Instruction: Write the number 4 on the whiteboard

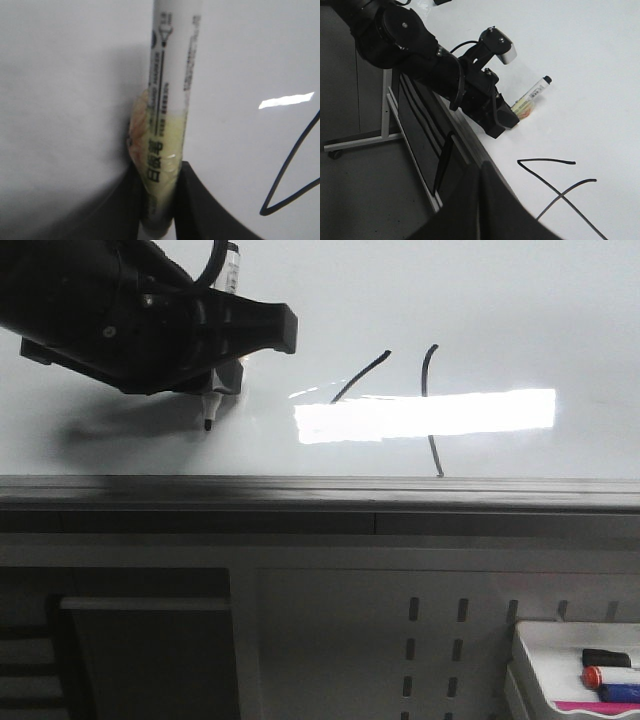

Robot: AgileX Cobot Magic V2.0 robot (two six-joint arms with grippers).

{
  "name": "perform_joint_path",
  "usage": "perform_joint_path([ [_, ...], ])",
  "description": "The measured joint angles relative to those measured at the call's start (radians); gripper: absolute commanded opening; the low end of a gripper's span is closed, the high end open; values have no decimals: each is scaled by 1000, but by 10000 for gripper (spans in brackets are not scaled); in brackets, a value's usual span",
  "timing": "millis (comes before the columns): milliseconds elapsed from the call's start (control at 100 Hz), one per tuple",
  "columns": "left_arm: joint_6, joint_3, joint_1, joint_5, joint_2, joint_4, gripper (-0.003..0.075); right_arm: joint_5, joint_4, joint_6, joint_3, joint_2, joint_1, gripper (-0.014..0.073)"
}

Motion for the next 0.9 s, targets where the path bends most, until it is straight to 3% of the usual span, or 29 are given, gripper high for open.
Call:
perform_joint_path([
  [220, 0, 0, -2, -8, 3, 0, 9, 0, 0, 0, 0, 0, 0, -60],
  [460, 0, -2, -2, -10, 5, 0, 256, 0, 0, 2, 0, 0, 0, -60],
  [780, 0, -6, -4, -1, 5, 0, 300, 0, 0, 3, 0, 0, 0, -60],
  [900, 0, -8, -4, -1, 5, 2, 444, 0, 0, 3, 0, 0, 0, -60],
])
